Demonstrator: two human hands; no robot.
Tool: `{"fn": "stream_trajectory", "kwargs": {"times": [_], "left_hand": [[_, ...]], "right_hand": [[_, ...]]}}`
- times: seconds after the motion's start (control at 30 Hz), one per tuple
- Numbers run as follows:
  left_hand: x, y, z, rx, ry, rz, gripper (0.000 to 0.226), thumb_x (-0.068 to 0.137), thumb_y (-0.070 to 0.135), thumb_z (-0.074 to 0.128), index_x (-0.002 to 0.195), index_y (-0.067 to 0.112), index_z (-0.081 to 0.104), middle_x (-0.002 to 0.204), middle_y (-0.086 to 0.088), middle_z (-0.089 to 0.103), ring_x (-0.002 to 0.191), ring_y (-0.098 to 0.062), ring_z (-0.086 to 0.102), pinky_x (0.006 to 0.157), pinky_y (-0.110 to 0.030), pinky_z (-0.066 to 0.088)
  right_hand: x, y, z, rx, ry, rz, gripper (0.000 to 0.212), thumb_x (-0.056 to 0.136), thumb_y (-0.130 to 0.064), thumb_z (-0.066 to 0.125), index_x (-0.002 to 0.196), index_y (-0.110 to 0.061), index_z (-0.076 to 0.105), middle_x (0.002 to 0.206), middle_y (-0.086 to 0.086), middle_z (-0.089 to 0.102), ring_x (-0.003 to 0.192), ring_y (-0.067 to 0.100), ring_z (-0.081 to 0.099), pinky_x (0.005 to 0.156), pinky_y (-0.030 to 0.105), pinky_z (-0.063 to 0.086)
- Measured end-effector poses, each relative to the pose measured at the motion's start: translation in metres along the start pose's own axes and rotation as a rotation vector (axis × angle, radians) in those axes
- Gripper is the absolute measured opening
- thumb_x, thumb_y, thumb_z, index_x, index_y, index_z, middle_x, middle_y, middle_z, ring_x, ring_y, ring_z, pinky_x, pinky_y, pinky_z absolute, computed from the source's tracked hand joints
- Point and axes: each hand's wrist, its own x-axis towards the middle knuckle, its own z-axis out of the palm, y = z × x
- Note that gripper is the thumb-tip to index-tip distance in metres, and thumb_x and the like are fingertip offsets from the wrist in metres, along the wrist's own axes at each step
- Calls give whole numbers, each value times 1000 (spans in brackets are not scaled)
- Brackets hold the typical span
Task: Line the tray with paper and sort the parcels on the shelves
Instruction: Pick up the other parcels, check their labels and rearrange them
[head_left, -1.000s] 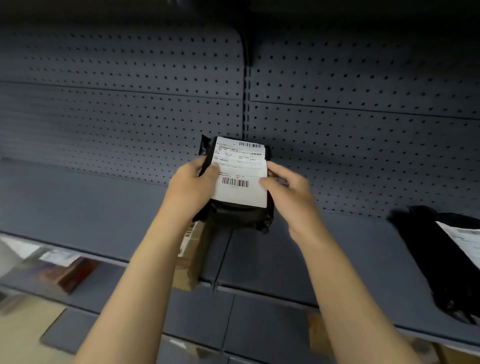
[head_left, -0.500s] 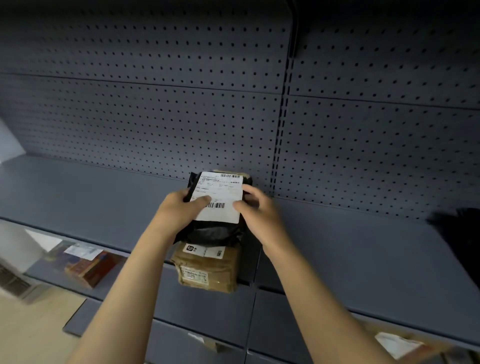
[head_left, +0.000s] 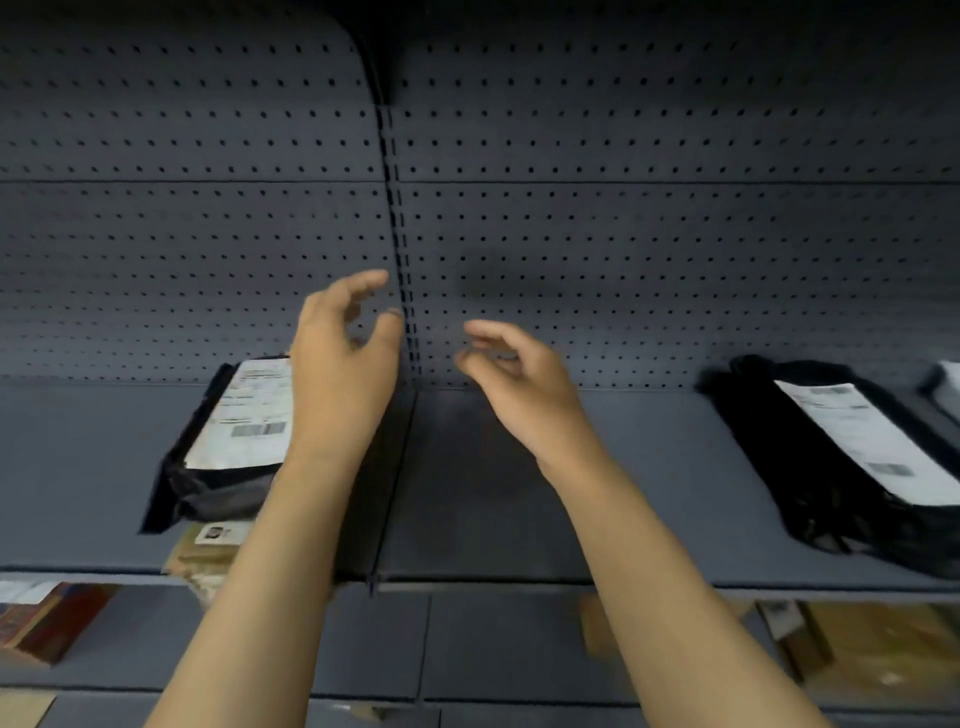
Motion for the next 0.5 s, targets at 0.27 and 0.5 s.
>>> {"fn": "stream_trajectory", "kwargs": {"times": [0.27,0.5], "left_hand": [[-71,80,162,-65,-175,-29,50,102,33,53,150,30,42,131,9,51,125,-9,50,102,-34,45],[-121,135,276,-152,-363,-186,56,102,39,50,155,31,35,144,12,46,132,-8,45,104,-32,41]], "right_hand": [[-24,25,-199,-92,214,14,31,94,-22,64,121,-36,68,115,-20,65,105,1,61,87,21,50],[-32,67,-339,-127,346,66,29,96,-20,61,114,-41,69,115,-19,65,112,9,61,102,43,52]]}}
